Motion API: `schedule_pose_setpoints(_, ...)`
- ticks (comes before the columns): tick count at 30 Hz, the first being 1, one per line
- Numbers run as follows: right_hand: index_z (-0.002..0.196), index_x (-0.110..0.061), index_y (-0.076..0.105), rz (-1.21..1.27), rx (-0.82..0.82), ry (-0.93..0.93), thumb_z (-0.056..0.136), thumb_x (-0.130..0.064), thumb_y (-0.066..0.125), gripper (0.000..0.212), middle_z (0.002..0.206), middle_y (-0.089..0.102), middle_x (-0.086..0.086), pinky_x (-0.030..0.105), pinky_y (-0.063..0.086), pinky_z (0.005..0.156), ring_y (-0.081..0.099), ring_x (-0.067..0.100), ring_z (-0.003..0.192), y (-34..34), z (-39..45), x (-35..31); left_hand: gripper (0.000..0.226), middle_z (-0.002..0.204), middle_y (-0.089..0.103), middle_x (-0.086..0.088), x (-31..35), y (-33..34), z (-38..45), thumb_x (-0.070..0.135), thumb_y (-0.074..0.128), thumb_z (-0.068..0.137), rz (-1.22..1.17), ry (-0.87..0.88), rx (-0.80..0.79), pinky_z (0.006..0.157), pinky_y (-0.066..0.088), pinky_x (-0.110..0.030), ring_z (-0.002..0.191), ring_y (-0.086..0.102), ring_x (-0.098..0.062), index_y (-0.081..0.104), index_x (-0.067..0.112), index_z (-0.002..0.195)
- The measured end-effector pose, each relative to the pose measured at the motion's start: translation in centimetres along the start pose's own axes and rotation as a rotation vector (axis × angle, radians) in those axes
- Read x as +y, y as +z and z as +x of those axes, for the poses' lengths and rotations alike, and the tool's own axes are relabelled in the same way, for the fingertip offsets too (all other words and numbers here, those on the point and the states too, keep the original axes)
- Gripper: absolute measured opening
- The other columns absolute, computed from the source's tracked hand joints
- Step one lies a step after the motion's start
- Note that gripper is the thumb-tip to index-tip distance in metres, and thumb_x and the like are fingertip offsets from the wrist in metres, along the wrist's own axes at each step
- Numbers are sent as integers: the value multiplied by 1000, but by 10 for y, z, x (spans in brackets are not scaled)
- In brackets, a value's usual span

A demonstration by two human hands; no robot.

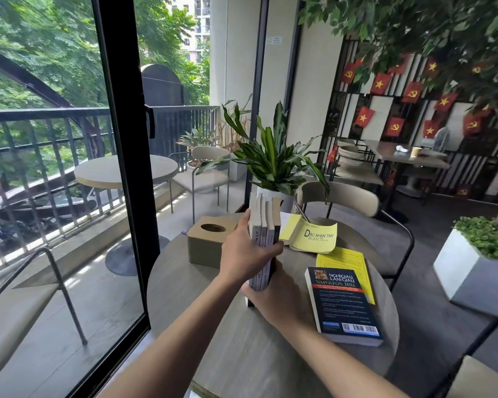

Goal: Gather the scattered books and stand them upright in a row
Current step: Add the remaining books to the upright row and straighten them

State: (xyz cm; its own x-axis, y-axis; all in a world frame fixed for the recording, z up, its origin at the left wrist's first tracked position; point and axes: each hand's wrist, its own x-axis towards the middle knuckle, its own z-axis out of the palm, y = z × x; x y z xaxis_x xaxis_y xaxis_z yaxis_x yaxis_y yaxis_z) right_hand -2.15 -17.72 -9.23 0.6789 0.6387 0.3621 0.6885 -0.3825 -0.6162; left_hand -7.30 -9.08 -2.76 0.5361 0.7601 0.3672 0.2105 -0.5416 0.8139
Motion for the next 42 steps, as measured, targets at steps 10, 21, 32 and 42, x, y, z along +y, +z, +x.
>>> schedule_pose_setpoints(10, 143, -16, 42, -317, -125, -80, 88, -16, 61, 59, 139, 54, 4, 31, 34, 109, 46, 23, 131, -48, 4, 42, 107, 124, 66, 7, -54, 26, -51, 51, 75, 63, 103, -112, -92, 83, 48, -28, 108, 62, -20, 18, 38, 153)
schedule_pose_setpoints(21, 139, -21, 45, 41, -145, -166, 91, -4, 47, 51, 129, 61, 6, 26, 41, 98, 55, 21, 121, -47, 38, 26, 104, 111, 69, 4, -59, 46, -48, 51, 70, 58, 111, -145, 22, 76, 55, -36, 96, 65, -22, 24, 36, 150)
schedule_pose_setpoints(32, 126, -10, 49, -50, -50, 51, 94, -25, 50, 36, 119, 64, 14, 38, 50, 82, 62, 35, 105, -29, 127, 72, 106, 111, 69, 6, -68, 70, -23, 46, 74, 61, 119, -127, 79, 75, 51, -32, 95, 65, -21, 22, 36, 152)
schedule_pose_setpoints(42, 120, -10, 60, -329, -208, 488, 84, -50, 53, 55, 127, 59, 13, 36, 45, 90, 56, 35, 116, 17, 222, 87, 109, 117, 68, 12, -77, 78, -19, 57, 64, 57, 140, -164, 108, 81, 57, -34, 97, 65, -16, 17, 39, 153)
